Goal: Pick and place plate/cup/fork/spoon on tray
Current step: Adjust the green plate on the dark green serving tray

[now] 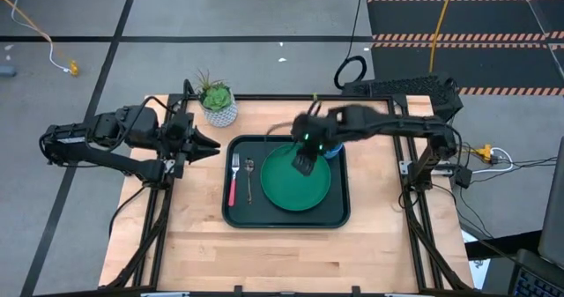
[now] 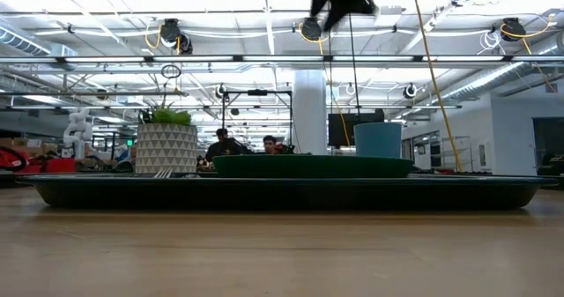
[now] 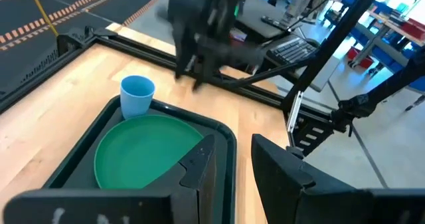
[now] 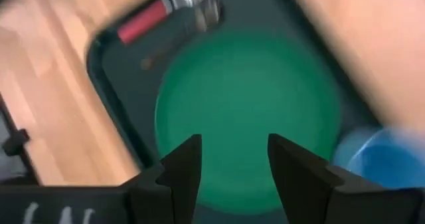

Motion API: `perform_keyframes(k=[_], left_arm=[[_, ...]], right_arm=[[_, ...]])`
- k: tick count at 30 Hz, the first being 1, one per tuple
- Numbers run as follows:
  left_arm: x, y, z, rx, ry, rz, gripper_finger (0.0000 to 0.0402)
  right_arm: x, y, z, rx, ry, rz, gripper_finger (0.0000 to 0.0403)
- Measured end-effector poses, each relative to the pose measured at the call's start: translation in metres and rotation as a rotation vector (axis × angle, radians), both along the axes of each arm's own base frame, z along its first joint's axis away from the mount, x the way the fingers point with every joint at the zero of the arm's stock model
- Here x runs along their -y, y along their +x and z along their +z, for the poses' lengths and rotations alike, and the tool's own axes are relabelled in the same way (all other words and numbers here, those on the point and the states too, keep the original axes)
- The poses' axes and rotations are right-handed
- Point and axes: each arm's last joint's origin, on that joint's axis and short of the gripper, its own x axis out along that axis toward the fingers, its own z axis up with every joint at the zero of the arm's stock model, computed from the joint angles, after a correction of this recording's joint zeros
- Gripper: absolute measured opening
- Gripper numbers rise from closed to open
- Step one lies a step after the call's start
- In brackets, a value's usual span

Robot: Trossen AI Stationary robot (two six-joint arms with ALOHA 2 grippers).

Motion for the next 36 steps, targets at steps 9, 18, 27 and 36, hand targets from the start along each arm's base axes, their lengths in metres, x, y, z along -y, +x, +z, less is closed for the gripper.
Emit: perform_keyframes(k=[9, 18, 27, 36], left_arm=[[0.0, 0.0, -0.002, -0.022, 0.028, -0.002, 0.0099], [0.0, 0.001, -0.003, -0.025, 0.026, -0.01, 0.0099], [0.001, 0.001, -0.003, -0.025, 0.025, -0.019, 0.0099], [0.001, 0.001, -0.002, -0.024, 0.022, -0.018, 0.0099]], right_arm=[[-0.024, -0.022, -0.117, -0.241, 0.495, -0.381, 0.0167], [-0.02, -0.078, -0.162, -0.348, 0.508, -0.809, 0.0167], [-0.014, -0.092, -0.152, -0.076, 0.473, -0.976, 0.0167], [-0.014, -0.08, -0.171, -0.077, 0.471, -0.948, 0.0167]])
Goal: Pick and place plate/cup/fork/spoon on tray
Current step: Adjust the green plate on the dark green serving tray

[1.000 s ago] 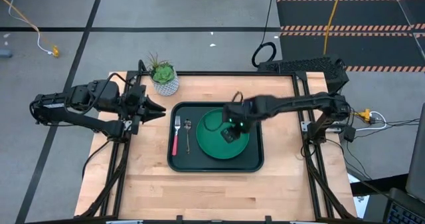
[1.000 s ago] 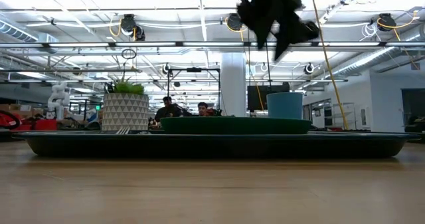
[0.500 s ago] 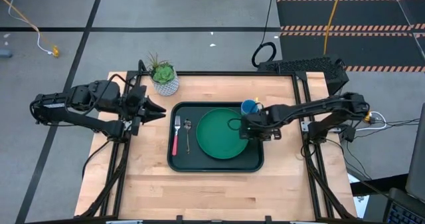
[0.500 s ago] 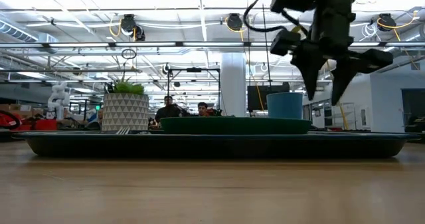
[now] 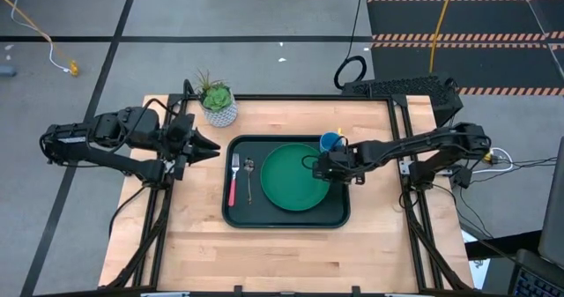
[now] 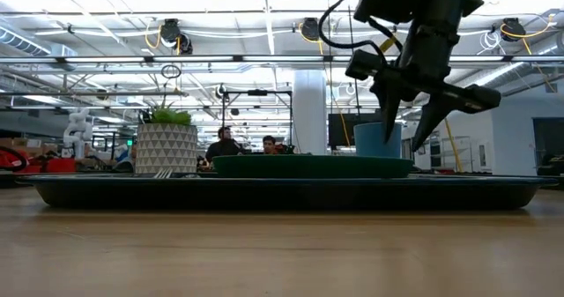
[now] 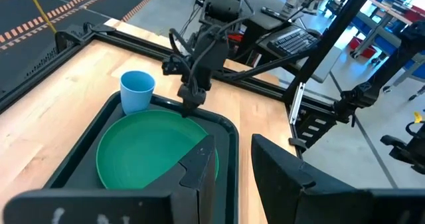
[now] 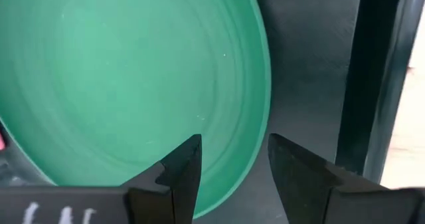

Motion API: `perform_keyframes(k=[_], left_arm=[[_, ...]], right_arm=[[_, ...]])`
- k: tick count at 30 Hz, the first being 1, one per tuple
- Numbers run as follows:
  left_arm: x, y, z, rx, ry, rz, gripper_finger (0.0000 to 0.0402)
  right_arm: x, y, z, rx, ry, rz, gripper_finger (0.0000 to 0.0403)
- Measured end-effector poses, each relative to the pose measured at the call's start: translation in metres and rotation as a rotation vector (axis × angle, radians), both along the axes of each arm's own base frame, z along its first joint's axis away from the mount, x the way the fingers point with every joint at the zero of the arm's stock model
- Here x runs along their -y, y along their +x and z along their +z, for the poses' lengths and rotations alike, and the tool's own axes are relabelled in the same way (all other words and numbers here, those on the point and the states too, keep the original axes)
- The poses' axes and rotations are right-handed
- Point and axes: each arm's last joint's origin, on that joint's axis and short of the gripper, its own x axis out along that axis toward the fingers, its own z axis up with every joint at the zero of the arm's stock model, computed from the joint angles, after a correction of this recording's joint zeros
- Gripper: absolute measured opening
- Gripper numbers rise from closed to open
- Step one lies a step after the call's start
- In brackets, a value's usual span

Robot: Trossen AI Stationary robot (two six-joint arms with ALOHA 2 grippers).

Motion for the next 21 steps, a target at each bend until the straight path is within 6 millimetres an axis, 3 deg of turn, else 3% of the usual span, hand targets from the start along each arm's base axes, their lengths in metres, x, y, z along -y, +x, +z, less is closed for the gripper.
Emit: perform_keyframes(k=[5, 21], left_arm=[[0.0, 0.0, 0.0, 0.0, -0.002, 0.001, 0.0099], [0.0, -0.0001, -0.0001, -0.001, -0.004, 0.002, 0.0099]], right_arm=[[-0.0001, 0.0028, -0.0078, -0.031, -0.011, 0.029, 0.0167], [0.0006, 0.0058, -0.0067, 0.003, -0.057, 0.085, 0.0167]])
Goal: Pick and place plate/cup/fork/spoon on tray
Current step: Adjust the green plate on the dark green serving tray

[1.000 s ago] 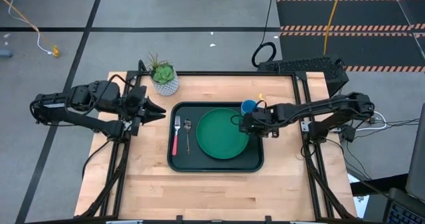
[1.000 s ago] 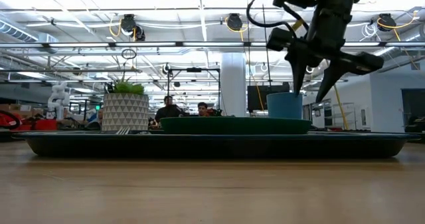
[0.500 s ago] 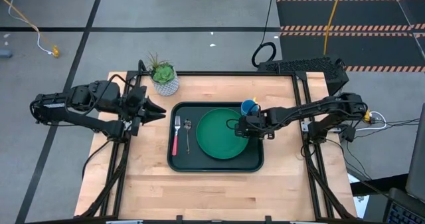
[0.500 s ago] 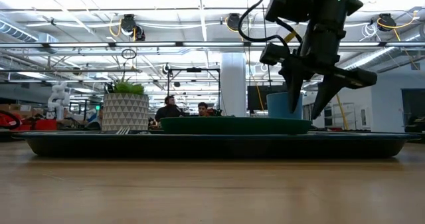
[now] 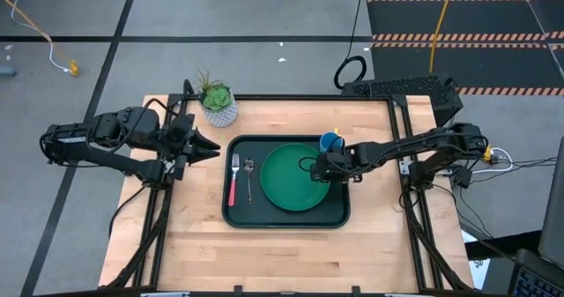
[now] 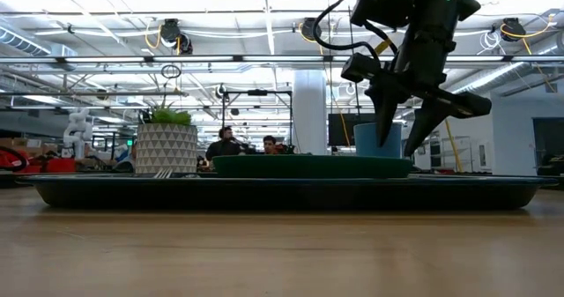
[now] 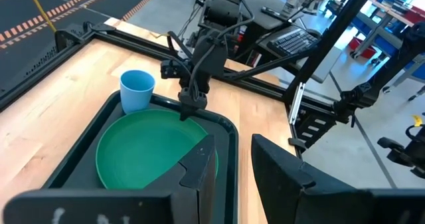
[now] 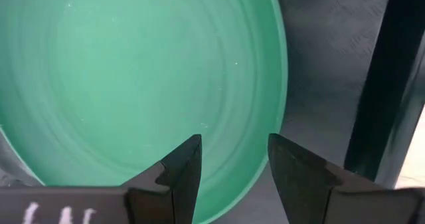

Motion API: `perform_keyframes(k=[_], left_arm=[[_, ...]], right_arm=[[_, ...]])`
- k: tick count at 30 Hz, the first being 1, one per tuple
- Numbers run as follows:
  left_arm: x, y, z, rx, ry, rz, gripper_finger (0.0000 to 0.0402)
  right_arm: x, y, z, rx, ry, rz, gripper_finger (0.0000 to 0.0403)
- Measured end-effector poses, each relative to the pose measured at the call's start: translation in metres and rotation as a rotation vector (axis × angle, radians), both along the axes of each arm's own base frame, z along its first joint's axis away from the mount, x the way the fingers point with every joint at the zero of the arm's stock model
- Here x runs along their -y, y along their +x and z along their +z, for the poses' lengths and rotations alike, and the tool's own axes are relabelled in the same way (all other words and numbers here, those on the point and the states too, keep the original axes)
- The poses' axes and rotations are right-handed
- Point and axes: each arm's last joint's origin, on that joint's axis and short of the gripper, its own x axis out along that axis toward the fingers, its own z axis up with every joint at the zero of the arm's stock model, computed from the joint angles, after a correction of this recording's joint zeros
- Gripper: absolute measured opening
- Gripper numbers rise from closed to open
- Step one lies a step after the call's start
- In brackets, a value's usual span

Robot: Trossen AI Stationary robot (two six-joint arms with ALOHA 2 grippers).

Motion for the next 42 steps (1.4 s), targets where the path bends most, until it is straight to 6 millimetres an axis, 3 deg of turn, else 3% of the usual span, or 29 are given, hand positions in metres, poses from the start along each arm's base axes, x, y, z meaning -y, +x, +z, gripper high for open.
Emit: perform_keyframes(k=[29, 42], left_arm=[[0.0, 0.0, 0.0, 0.0, 0.008, -0.003, 0.0099], [0.0, 0.0, 0.0, 0.001, 0.026, -0.009, 0.0099]], right_arm=[[-0.001, -0.003, -0.01, -0.035, 0.006, 0.054, 0.0167], [-0.003, 0.003, -0.008, 0.039, 0.007, 0.061, 0.0167]])
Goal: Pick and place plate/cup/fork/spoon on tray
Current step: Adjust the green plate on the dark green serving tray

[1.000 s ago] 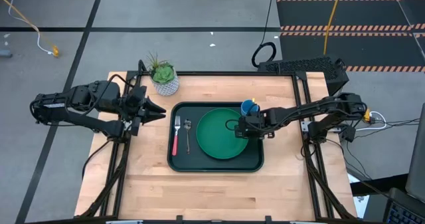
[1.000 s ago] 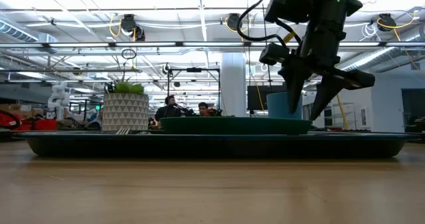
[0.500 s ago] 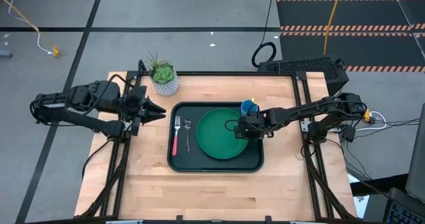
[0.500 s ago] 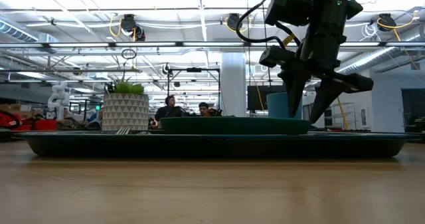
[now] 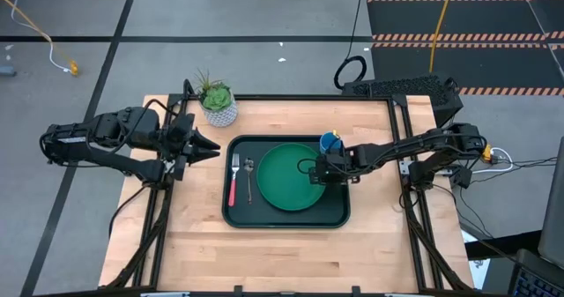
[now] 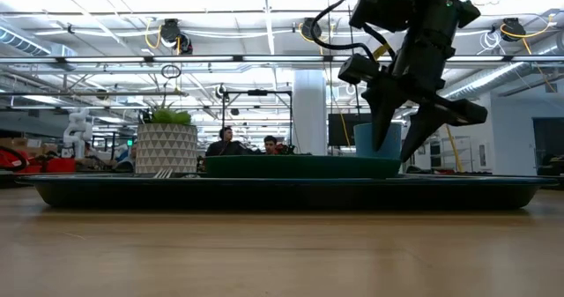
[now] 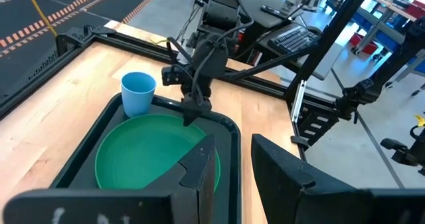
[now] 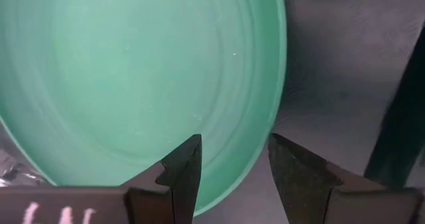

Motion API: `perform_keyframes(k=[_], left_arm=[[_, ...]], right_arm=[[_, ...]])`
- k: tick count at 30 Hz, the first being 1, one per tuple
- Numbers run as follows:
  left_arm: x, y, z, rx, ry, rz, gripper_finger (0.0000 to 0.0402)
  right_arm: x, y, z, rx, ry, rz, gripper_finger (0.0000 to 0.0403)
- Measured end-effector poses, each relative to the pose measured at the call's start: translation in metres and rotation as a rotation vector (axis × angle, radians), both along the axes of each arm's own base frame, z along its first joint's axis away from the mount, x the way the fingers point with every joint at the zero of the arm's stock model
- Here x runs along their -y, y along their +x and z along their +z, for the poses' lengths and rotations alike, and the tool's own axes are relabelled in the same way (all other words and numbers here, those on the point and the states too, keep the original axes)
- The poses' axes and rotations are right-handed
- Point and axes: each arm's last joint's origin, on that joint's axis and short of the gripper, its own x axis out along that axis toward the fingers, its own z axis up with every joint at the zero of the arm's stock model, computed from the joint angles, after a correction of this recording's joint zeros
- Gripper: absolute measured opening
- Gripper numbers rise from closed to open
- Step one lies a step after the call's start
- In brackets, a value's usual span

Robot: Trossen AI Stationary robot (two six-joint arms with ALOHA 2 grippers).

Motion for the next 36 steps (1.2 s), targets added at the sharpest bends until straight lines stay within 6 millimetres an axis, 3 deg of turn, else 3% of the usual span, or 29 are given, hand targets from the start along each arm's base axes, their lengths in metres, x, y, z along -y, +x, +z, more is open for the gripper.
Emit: perform_keyframes(k=[14, 27, 36], left_arm=[[0.0, 0.0, 0.0, 0.0, 0.0, 0.0, 0.0099], [0.0, 0.0, 0.0, 0.0, -0.001, 0.0, 0.0099], [0.0, 0.0, 0.0, 0.0, 0.0, 0.0, 0.0099]], right_arm=[[-0.022, 0.0, 0.001, 0.023, 0.007, 0.076, 0.0167], [-0.033, -0.011, -0.013, -0.023, 0.055, -0.009, 0.0167], [-0.036, -0.006, -0.011, 0.032, 0.068, -0.013, 0.0167]])
